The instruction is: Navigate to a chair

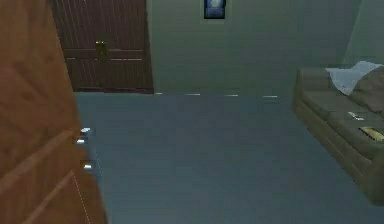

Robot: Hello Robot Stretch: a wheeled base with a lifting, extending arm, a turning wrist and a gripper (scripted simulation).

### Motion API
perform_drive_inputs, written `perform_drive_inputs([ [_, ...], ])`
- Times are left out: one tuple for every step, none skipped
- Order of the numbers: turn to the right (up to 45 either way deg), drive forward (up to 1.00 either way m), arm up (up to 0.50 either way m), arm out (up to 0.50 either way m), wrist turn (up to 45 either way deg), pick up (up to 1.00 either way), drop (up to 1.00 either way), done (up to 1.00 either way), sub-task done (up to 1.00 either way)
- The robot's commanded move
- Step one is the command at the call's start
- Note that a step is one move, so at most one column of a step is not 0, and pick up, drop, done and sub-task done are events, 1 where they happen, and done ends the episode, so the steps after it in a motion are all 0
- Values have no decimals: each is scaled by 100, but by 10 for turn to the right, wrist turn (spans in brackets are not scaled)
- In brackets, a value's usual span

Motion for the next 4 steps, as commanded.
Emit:
perform_drive_inputs([
  [420, 0, 0, 0, 0, 0, 0, 0, 0],
  [0, 40, 0, 0, 0, 0, 0, 0, 0],
  [450, 0, 0, 0, 0, 0, 0, 0, 0],
  [0, 100, 0, 0, 0, 0, 0, 0, 0],
])
